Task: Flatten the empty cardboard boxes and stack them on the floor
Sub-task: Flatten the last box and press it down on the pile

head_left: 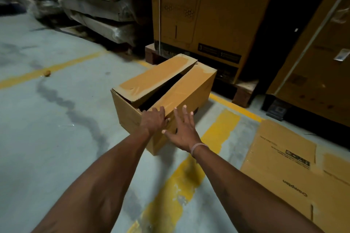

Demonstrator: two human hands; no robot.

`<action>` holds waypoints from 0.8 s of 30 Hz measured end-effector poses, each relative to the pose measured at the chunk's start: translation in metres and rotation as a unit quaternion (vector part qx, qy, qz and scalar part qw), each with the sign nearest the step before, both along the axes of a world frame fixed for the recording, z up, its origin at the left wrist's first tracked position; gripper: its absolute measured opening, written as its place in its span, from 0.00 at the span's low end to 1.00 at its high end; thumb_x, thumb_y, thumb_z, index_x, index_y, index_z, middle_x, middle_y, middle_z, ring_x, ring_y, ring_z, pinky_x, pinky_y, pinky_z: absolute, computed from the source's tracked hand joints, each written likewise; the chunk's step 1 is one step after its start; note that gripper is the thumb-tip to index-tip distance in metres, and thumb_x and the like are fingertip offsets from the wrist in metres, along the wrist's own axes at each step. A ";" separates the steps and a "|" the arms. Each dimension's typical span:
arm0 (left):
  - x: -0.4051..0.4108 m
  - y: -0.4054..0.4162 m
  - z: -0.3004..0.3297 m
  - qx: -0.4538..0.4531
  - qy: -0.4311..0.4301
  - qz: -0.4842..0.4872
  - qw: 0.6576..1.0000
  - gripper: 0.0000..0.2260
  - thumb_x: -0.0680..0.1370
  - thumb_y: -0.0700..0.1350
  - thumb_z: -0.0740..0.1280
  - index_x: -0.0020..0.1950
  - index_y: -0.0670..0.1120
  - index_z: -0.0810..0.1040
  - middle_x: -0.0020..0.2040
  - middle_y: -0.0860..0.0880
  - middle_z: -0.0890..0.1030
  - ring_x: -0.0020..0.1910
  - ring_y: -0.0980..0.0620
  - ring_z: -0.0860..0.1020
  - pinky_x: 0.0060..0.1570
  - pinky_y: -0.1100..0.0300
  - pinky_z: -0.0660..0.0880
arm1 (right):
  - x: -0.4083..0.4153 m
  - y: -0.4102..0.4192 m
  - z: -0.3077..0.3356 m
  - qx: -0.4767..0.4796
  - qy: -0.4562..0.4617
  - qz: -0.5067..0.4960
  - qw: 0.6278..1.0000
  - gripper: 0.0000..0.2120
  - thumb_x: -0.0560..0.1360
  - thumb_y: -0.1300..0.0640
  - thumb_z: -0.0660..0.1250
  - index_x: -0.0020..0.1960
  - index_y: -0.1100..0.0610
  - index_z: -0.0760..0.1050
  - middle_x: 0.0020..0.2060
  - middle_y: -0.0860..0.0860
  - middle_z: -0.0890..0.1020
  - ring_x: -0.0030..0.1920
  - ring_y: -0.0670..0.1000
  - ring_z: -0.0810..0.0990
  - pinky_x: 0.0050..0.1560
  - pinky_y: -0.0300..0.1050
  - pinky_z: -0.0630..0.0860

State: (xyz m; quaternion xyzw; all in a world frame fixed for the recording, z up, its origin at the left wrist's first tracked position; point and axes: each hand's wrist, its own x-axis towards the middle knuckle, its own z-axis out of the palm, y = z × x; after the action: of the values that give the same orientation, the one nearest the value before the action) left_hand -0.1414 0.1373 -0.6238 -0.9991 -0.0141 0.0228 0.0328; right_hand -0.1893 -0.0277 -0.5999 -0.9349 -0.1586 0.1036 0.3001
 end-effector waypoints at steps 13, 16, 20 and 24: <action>-0.076 -0.173 0.030 -0.025 0.046 -0.130 0.990 0.23 0.85 0.52 0.59 0.80 0.48 0.66 0.78 0.42 0.67 0.77 0.41 0.64 0.75 0.47 0.62 | -0.012 -0.085 0.030 0.205 0.142 -0.211 0.945 0.28 0.85 0.47 0.59 0.84 0.45 0.56 0.84 0.49 0.43 0.83 0.58 0.52 0.79 0.59 0.60; -0.073 -0.179 0.033 0.006 0.065 -0.152 0.986 0.27 0.84 0.56 0.59 0.81 0.46 0.64 0.81 0.42 0.63 0.80 0.40 0.57 0.77 0.44 0.57 | -0.019 -0.101 0.034 0.237 0.220 -0.219 0.920 0.27 0.83 0.39 0.59 0.80 0.42 0.65 0.80 0.49 0.64 0.77 0.59 0.66 0.73 0.60 0.68; -0.069 -0.135 0.049 0.020 -0.019 -0.196 0.980 0.22 0.85 0.52 0.55 0.75 0.44 0.71 0.76 0.42 0.71 0.80 0.40 0.59 0.77 0.43 0.56 | -0.034 -0.103 0.037 0.232 0.259 -0.230 0.909 0.29 0.85 0.36 0.50 0.81 0.49 0.64 0.77 0.54 0.69 0.74 0.63 0.69 0.71 0.63 0.71; -0.061 -0.065 0.054 0.021 -0.048 -0.141 0.989 0.23 0.85 0.53 0.59 0.79 0.47 0.66 0.80 0.42 0.64 0.83 0.39 0.52 0.79 0.37 0.52 | -0.040 -0.091 0.020 0.143 0.231 -0.191 0.943 0.36 0.83 0.39 0.58 0.83 0.38 0.40 0.81 0.52 0.64 0.73 0.64 0.71 0.66 0.58 0.76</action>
State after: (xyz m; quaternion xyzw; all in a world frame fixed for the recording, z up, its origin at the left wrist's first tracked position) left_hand -0.2021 0.0725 -0.5702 -0.9901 0.1251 -0.0301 0.0562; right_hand -0.2296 -0.1190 -0.5798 -0.8454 0.0836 0.2336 0.4731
